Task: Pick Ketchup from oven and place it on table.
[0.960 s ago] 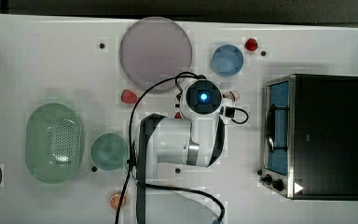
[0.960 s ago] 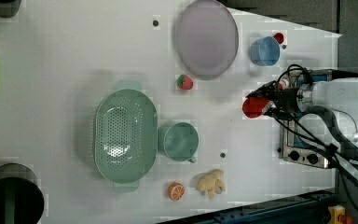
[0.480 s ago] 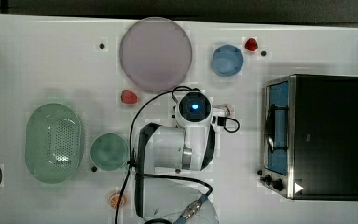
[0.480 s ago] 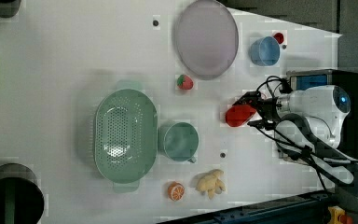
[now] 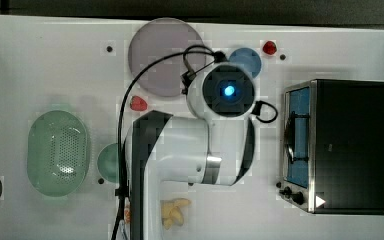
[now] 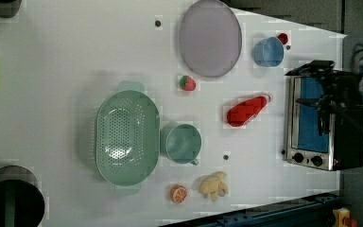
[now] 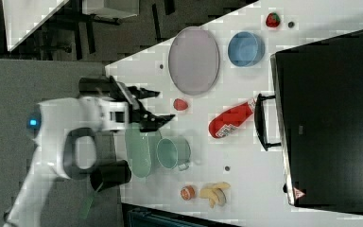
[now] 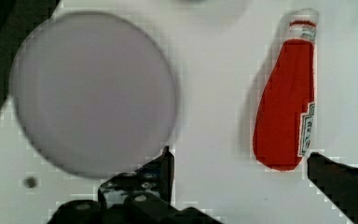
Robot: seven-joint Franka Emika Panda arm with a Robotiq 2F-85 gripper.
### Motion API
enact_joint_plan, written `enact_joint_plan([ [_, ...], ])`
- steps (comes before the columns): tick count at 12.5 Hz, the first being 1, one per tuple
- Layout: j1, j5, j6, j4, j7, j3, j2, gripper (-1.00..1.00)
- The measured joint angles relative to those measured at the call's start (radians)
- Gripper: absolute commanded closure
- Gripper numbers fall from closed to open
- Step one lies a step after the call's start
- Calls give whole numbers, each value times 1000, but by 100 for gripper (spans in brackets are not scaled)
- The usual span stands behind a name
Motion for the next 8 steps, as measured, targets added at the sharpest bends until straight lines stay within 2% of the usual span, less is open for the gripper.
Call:
enact_joint_plan([
  [1, -9, -35, -89, 49, 5, 4, -23, -100],
  [2, 8, -31, -198, 108, 5, -20, -60, -100],
  [3, 10, -42, -235, 149, 5, -24, -89, -100],
  [4, 10, -95, -292, 201, 6, -17, -106, -100],
  [5, 15, -104, -445, 296, 6, -15, -111, -100],
  [6, 14, -98, -484, 340, 8, -5, -123, -100],
  [8, 28, -129, -492, 344, 17, -4, -134, -100],
])
